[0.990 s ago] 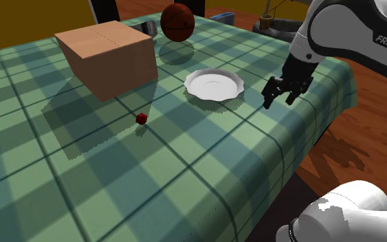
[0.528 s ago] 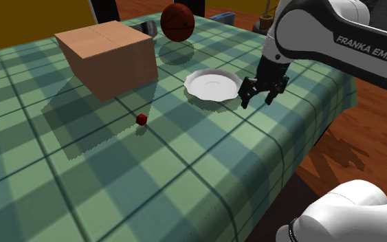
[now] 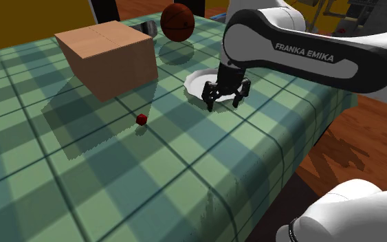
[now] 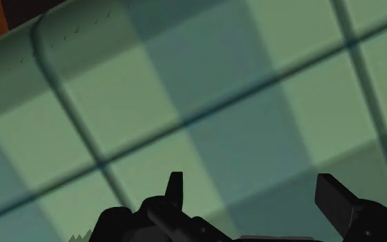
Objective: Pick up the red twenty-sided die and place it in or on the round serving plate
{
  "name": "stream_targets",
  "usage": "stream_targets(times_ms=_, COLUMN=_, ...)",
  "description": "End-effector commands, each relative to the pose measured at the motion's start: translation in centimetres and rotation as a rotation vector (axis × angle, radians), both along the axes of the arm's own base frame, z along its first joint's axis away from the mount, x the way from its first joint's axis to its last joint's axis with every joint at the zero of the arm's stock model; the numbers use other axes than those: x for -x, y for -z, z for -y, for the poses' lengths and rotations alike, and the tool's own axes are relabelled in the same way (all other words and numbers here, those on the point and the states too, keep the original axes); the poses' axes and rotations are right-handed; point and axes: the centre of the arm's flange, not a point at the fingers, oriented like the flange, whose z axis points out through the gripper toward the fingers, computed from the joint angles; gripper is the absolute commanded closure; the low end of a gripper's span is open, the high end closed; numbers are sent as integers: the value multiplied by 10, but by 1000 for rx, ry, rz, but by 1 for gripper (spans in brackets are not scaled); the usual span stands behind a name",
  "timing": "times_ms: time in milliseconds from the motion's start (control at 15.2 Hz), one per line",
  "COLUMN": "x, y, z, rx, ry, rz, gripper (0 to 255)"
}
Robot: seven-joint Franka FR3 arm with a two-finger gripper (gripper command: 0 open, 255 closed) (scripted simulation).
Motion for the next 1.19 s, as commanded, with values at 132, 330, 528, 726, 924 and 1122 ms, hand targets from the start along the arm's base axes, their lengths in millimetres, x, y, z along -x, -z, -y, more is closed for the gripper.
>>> stream_targets(times_ms=132, x=-30, y=7, z=-43, rx=9, ry=14, rz=-9, gripper=0)
stream_targets(times_ms=330, x=-53, y=14, z=-77, rx=16, ry=24, rz=-16, gripper=0)
stream_targets(times_ms=528, x=-75, y=22, z=-110, rx=23, ry=34, rz=-24, gripper=0)
stream_targets(times_ms=726, x=-98, y=30, z=-143, rx=31, ry=43, rz=-31, gripper=0)
stream_targets(times_ms=924, x=-121, y=38, z=-176, rx=38, ry=53, rz=-38, gripper=0)
stream_targets(times_ms=1122, x=-145, y=47, z=-208, rx=45, ry=63, rz=-45, gripper=0)
